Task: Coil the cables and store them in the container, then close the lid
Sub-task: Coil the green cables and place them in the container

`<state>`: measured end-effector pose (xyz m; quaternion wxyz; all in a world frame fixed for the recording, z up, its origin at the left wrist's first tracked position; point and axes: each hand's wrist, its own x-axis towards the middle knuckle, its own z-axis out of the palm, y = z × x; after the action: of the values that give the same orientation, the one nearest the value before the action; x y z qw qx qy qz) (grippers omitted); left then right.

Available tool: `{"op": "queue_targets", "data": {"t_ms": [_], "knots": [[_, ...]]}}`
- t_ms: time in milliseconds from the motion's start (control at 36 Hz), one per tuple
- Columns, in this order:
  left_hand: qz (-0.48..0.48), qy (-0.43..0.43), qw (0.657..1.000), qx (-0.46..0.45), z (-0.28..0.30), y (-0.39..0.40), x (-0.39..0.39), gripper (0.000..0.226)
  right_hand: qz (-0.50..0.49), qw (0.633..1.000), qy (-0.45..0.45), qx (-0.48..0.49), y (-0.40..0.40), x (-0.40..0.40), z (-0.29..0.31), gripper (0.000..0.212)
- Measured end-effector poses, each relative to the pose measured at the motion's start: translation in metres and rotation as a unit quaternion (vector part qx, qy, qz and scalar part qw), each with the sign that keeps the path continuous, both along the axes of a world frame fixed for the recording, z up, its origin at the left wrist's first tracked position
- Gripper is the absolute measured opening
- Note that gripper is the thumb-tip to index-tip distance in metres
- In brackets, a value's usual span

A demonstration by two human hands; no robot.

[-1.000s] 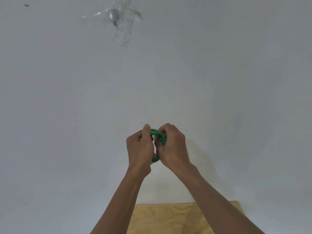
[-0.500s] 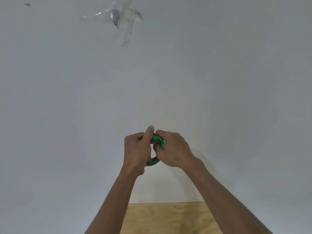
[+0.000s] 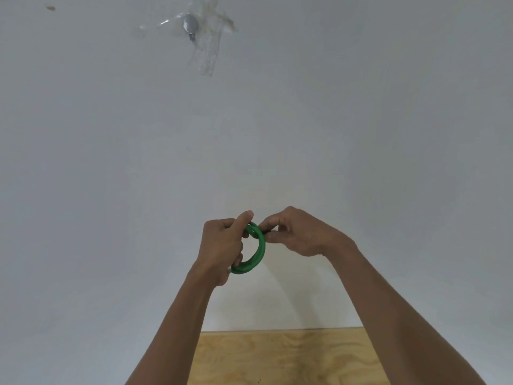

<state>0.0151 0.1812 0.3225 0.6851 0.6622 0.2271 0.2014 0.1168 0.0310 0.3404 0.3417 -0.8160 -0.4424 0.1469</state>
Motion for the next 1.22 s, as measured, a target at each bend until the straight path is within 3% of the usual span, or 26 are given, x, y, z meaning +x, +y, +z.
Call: {"op": "queue_targets", "data": {"t_ms": [167, 333, 417, 667, 972, 1222], "knots": [[0.011, 0.001, 1.000, 0.019, -0.006, 0.002, 0.000, 0.059, -0.035, 0.998, -0.055, -0.004, 0.006, -0.003, -0.008, 0.022], [0.049, -0.024, 0.998, 0.007, -0.015, -0.006, -0.003, 0.050, -0.023, 0.994, 0.084, 0.066, 0.007, -0.019, -0.017, 0.033], [0.045, -0.036, 0.998, 0.013, -0.016, -0.011, -0.002, 0.055, -0.037, 0.995, 0.009, 0.090, 0.007, -0.025, -0.026, 0.029], [0.095, -0.043, 0.995, -0.002, -0.019, -0.017, -0.001, 0.069, -0.129, 0.972, -0.075, 0.184, 0.020, -0.045, -0.049, 0.023], [0.132, -0.039, 0.990, -0.018, -0.032, -0.024, 0.001, 0.077, -0.230, 0.937, -0.193, 0.177, 0.039, -0.065, -0.066, 0.023], [0.121, -0.019, 0.992, -0.021, -0.046, -0.021, -0.007, 0.067, -0.261, 0.917, -0.198, 0.229, 0.046, -0.071, -0.080, 0.021]]}}
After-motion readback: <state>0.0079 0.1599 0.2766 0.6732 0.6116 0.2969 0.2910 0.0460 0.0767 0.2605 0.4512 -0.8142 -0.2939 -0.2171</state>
